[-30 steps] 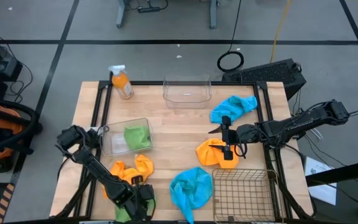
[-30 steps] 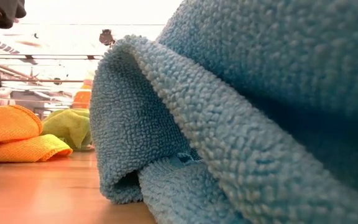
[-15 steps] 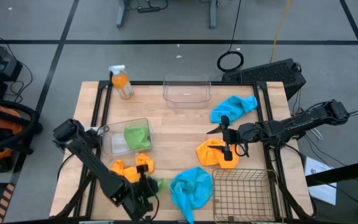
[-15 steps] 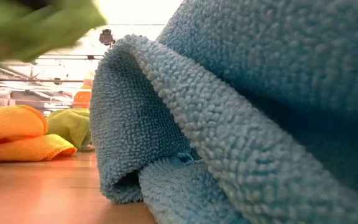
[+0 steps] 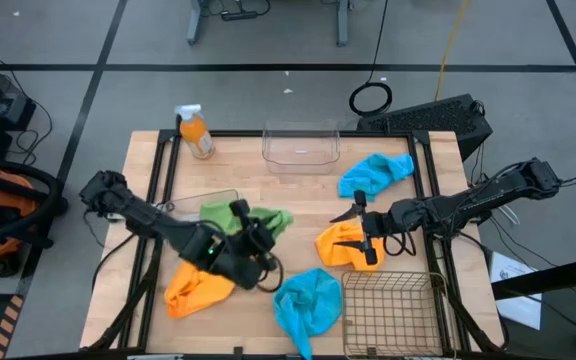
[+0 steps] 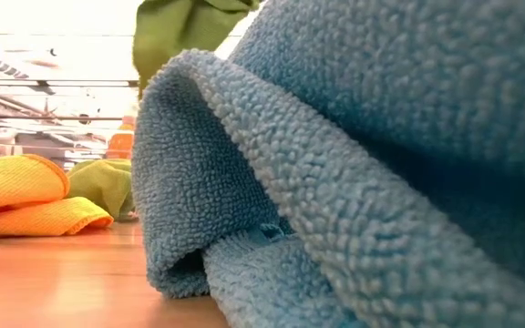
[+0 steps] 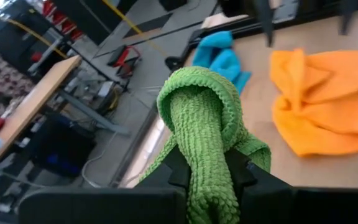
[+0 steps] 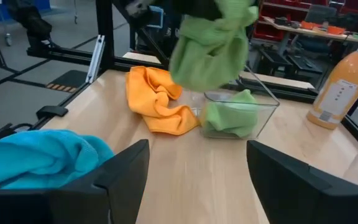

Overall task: Sort microfiber towel by color & place in baskets
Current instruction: Put the green microfiber towel into the bottom transparent bin

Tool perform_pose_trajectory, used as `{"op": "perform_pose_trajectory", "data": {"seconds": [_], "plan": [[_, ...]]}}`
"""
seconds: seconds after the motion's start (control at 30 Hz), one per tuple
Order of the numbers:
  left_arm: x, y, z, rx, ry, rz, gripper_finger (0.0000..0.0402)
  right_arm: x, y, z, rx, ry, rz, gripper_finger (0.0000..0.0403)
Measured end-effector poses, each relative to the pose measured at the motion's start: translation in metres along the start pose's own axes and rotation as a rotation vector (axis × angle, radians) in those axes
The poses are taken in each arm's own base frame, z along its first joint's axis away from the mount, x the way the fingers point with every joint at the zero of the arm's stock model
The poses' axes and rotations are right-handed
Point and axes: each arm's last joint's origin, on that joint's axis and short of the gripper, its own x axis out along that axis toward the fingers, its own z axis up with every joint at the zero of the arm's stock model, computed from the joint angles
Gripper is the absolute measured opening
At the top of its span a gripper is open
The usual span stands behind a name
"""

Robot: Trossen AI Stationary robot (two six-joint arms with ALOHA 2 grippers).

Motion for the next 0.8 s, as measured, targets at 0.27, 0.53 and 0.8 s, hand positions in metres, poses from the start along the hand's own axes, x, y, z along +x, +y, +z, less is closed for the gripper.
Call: {"op": "perform_pose_trajectory", "data": {"seconds": [0.27, 0.53, 0.8], "plan": [[0.024, -0.003, 0.003, -0.157, -0.054, 0.043, 0.004, 0.012, 0.002, -0.006, -0.014, 0.006, 0.0, 0.0258], [0.021, -0.025, -0.005, -0.215, -0.22, 0.023, 0.004, 0.034, 0.006, -0.021, -0.15, 0.029, 0.003, 0.0258], [0.024, -0.021, 0.003, -0.276, -0.264, 0.01, 0.004, 0.047, 0.024, -0.024, -0.419, -0.073, 0.045, 0.0258]]}}
